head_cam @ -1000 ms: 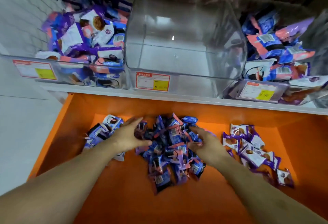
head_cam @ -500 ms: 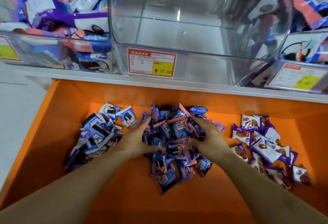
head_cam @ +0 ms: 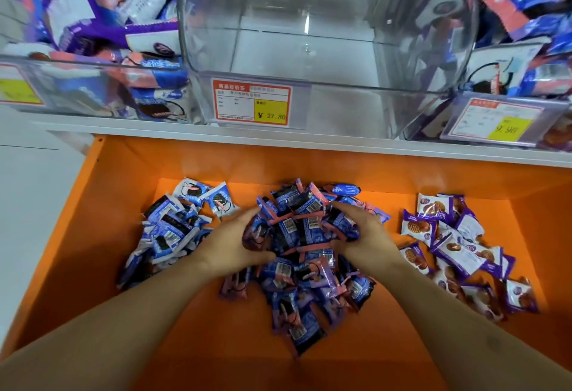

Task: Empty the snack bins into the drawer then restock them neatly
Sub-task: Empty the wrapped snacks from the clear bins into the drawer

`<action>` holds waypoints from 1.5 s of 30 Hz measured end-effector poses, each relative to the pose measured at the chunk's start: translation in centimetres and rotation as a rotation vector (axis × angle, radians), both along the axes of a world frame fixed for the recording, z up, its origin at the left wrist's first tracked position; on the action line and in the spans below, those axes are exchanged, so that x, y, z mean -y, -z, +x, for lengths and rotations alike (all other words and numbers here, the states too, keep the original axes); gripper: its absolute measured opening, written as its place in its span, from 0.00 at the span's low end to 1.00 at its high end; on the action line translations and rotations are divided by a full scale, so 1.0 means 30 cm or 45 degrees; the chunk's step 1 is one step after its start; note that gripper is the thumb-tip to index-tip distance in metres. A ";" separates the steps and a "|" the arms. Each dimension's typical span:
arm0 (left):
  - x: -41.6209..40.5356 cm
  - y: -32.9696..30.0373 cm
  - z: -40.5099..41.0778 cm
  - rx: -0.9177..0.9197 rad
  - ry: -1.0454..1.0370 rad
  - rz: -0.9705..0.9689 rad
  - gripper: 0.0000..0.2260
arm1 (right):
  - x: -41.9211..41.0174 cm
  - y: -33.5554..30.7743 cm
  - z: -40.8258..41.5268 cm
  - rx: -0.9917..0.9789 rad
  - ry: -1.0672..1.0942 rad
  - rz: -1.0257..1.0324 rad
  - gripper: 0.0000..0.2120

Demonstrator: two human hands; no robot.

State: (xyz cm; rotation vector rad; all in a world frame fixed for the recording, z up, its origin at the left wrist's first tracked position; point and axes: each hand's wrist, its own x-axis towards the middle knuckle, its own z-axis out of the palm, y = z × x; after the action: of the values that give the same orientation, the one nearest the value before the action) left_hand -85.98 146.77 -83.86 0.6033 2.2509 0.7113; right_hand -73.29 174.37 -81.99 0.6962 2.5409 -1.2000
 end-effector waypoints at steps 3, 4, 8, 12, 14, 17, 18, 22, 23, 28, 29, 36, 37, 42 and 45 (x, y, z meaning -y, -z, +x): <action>0.033 0.007 -0.055 -0.121 0.020 -0.067 0.46 | 0.011 -0.003 -0.019 -0.024 0.034 0.001 0.36; 0.048 0.014 -0.074 -0.091 0.035 -0.110 0.47 | 0.014 -0.004 -0.025 -0.035 0.035 0.019 0.36; 0.113 0.031 -0.126 0.032 0.061 -0.264 0.55 | 0.025 -0.002 -0.040 -0.016 0.017 0.075 0.36; 0.163 0.032 -0.157 -0.035 0.022 -0.327 0.56 | 0.025 0.000 -0.039 0.009 -0.004 0.059 0.36; 0.194 0.040 -0.177 -0.083 -0.008 -0.380 0.59 | 0.020 0.006 -0.038 0.004 -0.002 0.064 0.36; 0.216 0.039 -0.170 -0.231 0.063 -0.407 0.57 | 0.022 -0.003 -0.038 -0.016 -0.013 0.073 0.36; 0.205 0.029 -0.155 -0.295 0.123 -0.385 0.54 | 0.023 -0.007 -0.039 -0.014 -0.012 0.072 0.36; 0.134 0.016 -0.084 -0.302 0.514 -0.311 0.54 | 0.020 -0.011 -0.038 0.006 -0.008 0.075 0.36; 0.124 0.028 -0.064 -0.266 0.590 -0.358 0.57 | 0.019 -0.013 -0.035 0.012 -0.016 0.091 0.36; 0.121 0.077 -0.004 -0.281 0.612 -0.418 0.64 | 0.023 -0.026 -0.024 0.036 -0.022 0.131 0.36; 0.116 0.081 0.004 -0.284 0.562 -0.389 0.64 | 0.025 -0.026 -0.024 0.037 -0.024 0.133 0.35; 0.042 0.079 0.052 -0.270 0.428 -0.200 0.59 | 0.042 -0.043 -0.035 0.027 -0.050 0.139 0.35; 0.050 0.074 0.040 -0.259 0.409 -0.168 0.59 | 0.042 -0.044 -0.036 0.021 -0.056 0.138 0.35; 0.171 0.067 -0.015 -0.008 0.225 -0.164 0.63 | 0.044 -0.055 -0.031 0.021 -0.048 0.107 0.35; 0.246 0.077 -0.028 0.099 0.186 -0.232 0.66 | 0.043 -0.053 -0.030 0.033 -0.039 0.111 0.36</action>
State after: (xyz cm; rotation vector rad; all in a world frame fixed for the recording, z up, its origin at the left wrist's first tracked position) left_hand -86.82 139.38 -86.16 0.6316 2.1456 0.4442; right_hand -74.20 173.07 -80.40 0.6850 2.5857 -1.0696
